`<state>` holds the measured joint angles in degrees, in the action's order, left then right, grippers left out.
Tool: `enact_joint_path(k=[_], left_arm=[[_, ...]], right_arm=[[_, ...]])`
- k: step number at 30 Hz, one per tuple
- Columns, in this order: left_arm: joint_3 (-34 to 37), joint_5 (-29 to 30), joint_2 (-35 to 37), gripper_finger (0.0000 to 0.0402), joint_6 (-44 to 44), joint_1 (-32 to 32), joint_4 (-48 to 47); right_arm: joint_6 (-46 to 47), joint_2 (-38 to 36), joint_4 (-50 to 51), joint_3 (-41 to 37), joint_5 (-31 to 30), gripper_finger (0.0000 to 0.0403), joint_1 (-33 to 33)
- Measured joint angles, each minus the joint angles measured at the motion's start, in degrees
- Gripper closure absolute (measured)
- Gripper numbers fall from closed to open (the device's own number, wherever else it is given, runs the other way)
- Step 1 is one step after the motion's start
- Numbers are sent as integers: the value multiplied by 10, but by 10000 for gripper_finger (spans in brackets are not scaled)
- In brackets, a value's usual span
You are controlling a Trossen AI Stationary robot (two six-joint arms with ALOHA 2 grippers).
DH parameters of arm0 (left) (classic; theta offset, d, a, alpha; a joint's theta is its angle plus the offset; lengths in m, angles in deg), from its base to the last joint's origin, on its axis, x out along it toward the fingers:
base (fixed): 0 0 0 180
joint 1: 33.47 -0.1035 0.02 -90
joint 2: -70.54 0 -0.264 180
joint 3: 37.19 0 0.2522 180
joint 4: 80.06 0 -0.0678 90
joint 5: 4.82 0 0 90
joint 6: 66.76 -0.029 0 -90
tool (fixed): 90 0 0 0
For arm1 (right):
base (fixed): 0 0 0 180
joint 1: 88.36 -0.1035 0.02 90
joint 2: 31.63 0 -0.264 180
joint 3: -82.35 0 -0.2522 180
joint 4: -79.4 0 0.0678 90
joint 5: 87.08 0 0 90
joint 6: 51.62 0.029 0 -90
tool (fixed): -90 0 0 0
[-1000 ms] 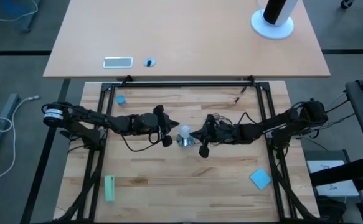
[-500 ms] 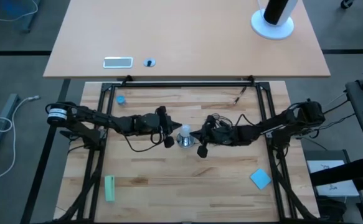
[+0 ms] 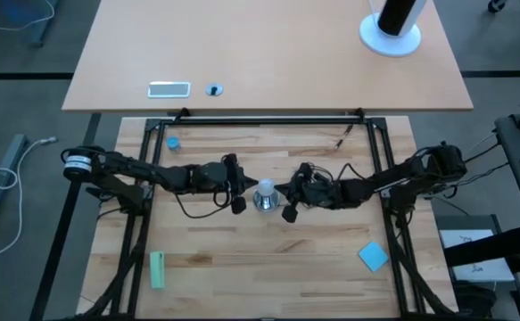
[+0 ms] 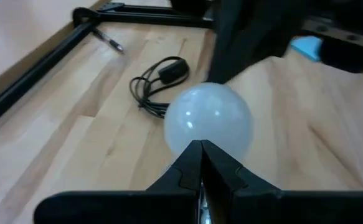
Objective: Screw lightbulb
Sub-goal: Remove the white lightbulb from the metal lamp
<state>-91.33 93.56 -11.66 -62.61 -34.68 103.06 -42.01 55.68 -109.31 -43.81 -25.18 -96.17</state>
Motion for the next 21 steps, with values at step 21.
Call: enact_joint_path(k=[21], left_arm=[[0,56,21,401,-19,-1,-12]], right_arm=[[-26,-19,-50,0,115,403,-12]])
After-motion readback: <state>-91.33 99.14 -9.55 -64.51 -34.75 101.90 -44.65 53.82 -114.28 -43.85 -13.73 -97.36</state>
